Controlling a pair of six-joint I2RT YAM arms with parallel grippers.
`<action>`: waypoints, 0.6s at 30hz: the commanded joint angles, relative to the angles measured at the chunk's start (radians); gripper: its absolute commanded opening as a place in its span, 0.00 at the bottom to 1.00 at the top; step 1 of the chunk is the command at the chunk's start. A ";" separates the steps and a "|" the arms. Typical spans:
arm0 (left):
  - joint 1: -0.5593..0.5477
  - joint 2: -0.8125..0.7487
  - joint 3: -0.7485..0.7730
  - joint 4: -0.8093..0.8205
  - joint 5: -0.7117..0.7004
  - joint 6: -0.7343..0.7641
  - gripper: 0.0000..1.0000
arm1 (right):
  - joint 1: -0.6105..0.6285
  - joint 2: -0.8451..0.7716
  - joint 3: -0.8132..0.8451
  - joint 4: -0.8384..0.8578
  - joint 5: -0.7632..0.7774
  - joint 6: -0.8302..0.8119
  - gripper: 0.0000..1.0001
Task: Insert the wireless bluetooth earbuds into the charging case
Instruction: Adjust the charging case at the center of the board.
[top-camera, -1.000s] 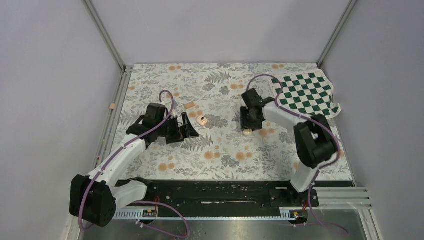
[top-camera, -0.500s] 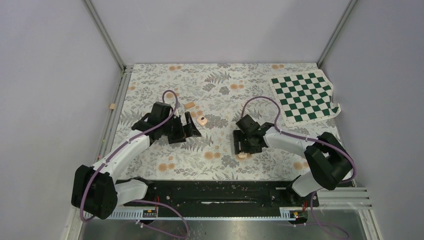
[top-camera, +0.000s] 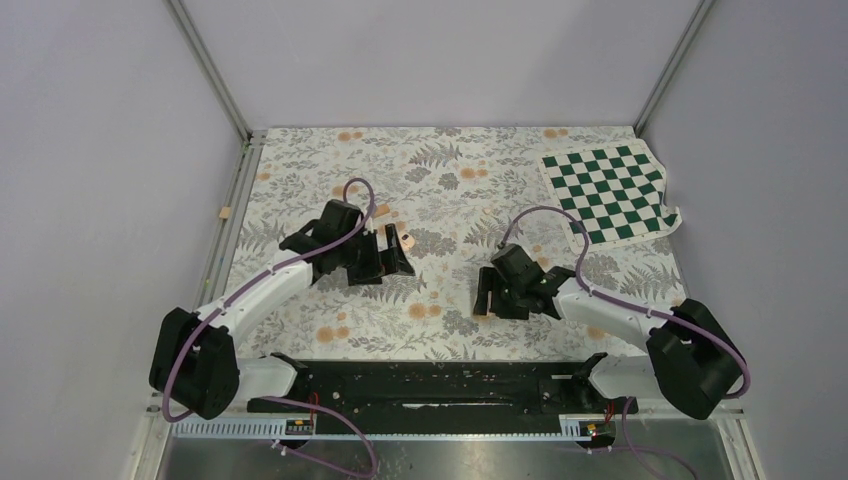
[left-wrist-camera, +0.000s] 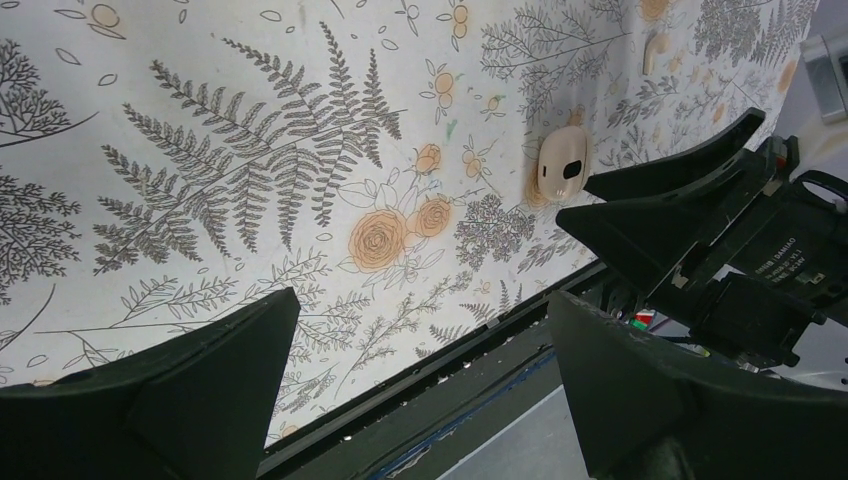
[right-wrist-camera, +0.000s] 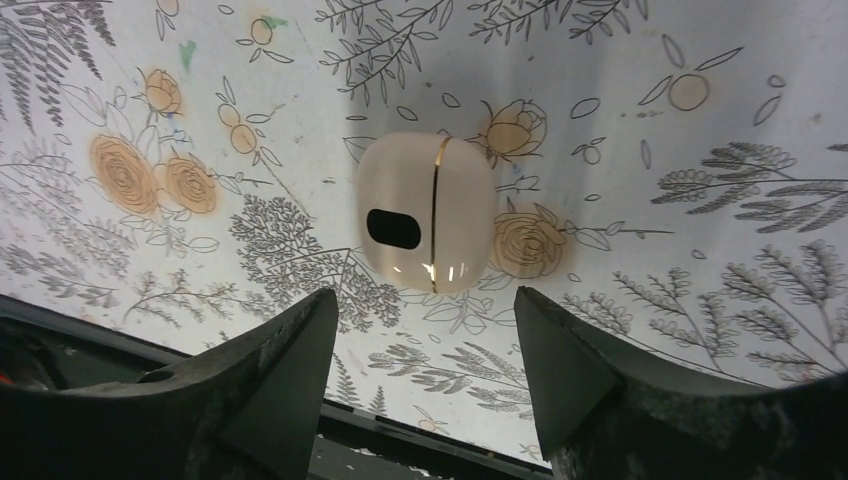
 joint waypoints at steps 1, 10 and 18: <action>-0.019 0.010 0.048 0.030 -0.023 0.002 0.99 | -0.014 -0.004 -0.029 0.097 -0.058 0.104 0.73; -0.174 0.112 0.086 0.034 -0.047 -0.037 0.98 | -0.113 0.015 -0.126 0.248 -0.095 0.193 0.63; -0.235 0.195 0.074 0.145 -0.003 -0.089 0.94 | -0.134 0.081 -0.118 0.255 -0.099 0.167 0.62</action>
